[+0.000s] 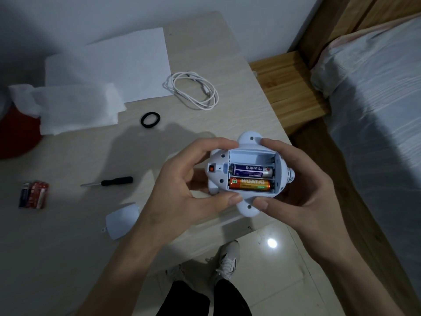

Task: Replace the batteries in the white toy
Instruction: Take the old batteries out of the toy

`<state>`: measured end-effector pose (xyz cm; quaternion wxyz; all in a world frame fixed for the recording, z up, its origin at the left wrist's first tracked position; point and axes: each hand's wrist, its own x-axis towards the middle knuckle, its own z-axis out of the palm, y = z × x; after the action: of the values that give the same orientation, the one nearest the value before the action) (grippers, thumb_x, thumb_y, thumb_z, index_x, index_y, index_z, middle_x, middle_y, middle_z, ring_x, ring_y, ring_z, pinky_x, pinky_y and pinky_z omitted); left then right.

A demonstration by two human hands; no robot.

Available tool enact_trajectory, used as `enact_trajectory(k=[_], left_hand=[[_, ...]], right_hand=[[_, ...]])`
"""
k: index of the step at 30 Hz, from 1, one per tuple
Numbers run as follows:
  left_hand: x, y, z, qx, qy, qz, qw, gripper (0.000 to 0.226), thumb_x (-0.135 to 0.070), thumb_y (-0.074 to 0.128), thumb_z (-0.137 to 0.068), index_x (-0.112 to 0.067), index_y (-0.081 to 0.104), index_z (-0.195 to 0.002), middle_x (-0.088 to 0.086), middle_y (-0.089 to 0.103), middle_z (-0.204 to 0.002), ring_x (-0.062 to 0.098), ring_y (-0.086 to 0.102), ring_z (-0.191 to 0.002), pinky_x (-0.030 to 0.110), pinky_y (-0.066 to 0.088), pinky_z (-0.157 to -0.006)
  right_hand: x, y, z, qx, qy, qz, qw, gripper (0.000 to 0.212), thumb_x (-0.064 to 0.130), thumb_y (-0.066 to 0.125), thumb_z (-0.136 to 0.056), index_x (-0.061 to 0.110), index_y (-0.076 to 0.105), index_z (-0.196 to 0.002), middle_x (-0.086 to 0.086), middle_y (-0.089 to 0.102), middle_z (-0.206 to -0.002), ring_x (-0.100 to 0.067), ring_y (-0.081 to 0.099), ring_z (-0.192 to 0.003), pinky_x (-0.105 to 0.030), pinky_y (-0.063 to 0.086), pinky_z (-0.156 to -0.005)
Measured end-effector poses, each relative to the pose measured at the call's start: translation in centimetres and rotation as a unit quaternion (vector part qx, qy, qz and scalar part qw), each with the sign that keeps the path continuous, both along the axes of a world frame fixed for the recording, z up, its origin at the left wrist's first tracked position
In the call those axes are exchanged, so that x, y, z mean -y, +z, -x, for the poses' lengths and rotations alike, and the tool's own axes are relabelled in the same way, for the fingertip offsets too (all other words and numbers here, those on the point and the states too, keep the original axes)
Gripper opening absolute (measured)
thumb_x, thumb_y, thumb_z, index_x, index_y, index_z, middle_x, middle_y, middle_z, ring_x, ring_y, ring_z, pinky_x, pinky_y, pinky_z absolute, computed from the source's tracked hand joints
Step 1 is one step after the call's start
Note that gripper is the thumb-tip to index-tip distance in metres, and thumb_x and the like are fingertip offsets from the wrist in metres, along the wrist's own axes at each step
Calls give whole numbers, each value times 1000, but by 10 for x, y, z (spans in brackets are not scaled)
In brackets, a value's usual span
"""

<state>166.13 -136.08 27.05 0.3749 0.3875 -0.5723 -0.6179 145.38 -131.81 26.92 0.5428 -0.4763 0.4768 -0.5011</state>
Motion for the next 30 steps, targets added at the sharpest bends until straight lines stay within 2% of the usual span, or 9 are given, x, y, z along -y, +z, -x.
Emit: enact_trajectory(k=[4, 8, 14, 17, 19, 23, 30], left_hand=[[-1, 0, 0, 2, 20, 6, 1000, 60, -7, 86, -73, -20, 62, -126, 1, 72, -121, 19, 76, -99, 23, 61, -74], [0, -3, -2, -21, 36, -6, 999, 65, -6, 91, -70, -22, 64, -127, 5, 72, -121, 24, 75, -104, 28, 62, -79], [2, 0, -5, -29, 41, -20, 999, 62, -10, 87, -69, -22, 64, -125, 7, 71, -121, 23, 75, -104, 27, 62, -78], [1, 1, -6, -14, 44, -18, 999, 66, -2, 91, -68, -20, 64, -125, 6, 72, -121, 22, 75, -104, 27, 62, -77], [0, 1, -6, -12, 44, -14, 999, 64, 1, 87, -70, -19, 64, -125, 7, 71, -121, 22, 75, -105, 27, 62, -78], [-2, 2, -7, -14, 41, -14, 999, 63, -1, 86, -71, -20, 63, -126, 6, 70, -123, 22, 74, -107, 27, 62, -79], [-4, 5, -6, 5, 41, -12, 999, 62, -3, 87, -72, -22, 63, -125, 4, 70, -123, 21, 74, -106, 27, 62, -79]], right_hand=[[-2, 4, -4, -40, -3, -6, 999, 69, 16, 82, -78, 17, 56, -141, -2, 64, -137, -25, 67, -121, -35, 62, -87], [1, 8, -8, -62, -6, -4, 998, 66, 9, 81, -79, 22, 58, -140, 1, 65, -135, -26, 67, -120, -40, 63, -86], [7, 10, -9, -50, 2, 2, 999, 66, 21, 80, -79, 19, 57, -141, -5, 65, -135, -29, 68, -119, -44, 63, -85], [7, 9, -10, -51, 3, 2, 999, 67, 22, 80, -79, 17, 56, -141, -6, 65, -133, -29, 67, -118, -42, 62, -87], [7, 9, -10, -44, 5, 2, 999, 67, 20, 80, -79, 15, 56, -141, -7, 66, -133, -29, 68, -118, -39, 61, -88], [7, 9, -10, -43, 13, 8, 999, 67, 20, 80, -80, 15, 55, -142, -6, 65, -134, -27, 67, -121, -34, 60, -89], [4, 7, -8, -45, 18, 7, 999, 67, 18, 79, -82, 12, 54, -143, -6, 65, -135, -29, 66, -122, -36, 60, -91]])
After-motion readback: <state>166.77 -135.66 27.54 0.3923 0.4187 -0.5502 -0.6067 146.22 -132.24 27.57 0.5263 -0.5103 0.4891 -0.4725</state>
